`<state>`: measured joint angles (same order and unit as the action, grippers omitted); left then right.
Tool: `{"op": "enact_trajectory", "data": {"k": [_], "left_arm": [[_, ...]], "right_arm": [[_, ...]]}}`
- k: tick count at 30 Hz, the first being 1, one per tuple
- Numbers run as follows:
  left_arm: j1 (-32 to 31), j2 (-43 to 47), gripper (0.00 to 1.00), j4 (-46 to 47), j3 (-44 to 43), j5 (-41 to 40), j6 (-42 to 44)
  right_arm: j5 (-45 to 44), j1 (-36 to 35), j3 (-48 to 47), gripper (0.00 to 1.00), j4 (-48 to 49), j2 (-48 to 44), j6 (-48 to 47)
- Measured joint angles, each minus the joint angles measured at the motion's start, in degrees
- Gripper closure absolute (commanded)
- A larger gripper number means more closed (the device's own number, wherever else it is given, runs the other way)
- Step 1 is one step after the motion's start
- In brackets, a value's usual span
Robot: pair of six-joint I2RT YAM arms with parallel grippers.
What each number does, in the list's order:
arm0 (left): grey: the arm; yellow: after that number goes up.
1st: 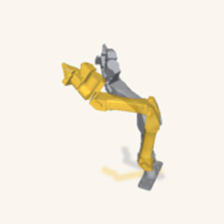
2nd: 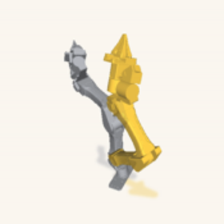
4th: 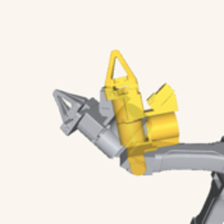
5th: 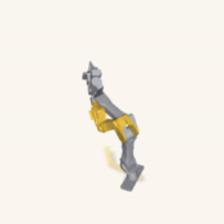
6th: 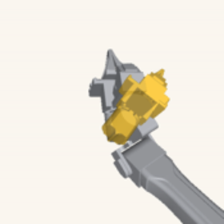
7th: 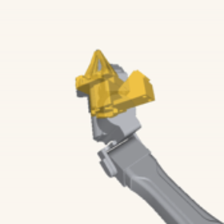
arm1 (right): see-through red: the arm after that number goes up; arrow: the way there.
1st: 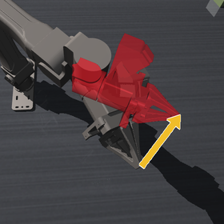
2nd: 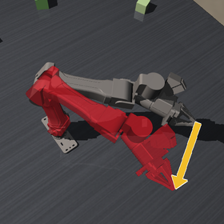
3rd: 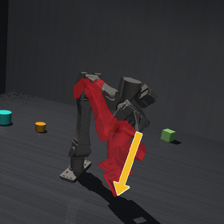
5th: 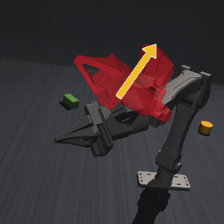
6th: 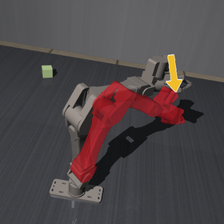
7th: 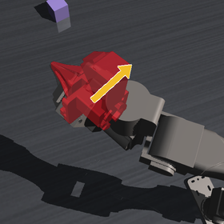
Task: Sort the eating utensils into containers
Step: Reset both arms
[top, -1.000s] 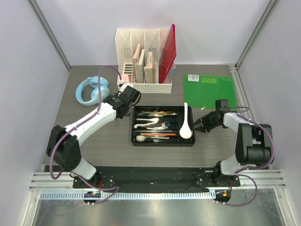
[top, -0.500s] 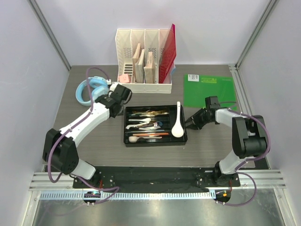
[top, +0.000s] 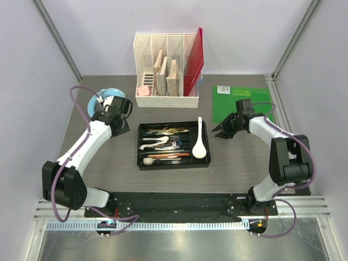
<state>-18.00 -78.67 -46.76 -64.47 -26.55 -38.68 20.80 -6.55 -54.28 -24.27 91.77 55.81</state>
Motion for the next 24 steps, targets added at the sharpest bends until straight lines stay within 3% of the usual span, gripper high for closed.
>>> {"op": "enact_trajectory", "data": {"k": [8, 16, 24], "left_arm": [[3.5, -1.1, 0.56, -6.0, -2.8, 7.3, -5.0], [4.3, -1.0, 0.52, -7.3, -7.0, 11.3, -6.3], [4.8, 0.0, 0.52, -5.0, -6.0, 16.3, -6.3]], "right_arm": [[-2.3, 0.7, -11.1, 0.59, -2.4, -4.0, -9.6], [-1.6, 2.1, -24.4, 0.59, -2.8, 2.6, -17.4], [-0.9, 3.5, -27.1, 0.59, -2.9, 4.1, -20.3]]}}
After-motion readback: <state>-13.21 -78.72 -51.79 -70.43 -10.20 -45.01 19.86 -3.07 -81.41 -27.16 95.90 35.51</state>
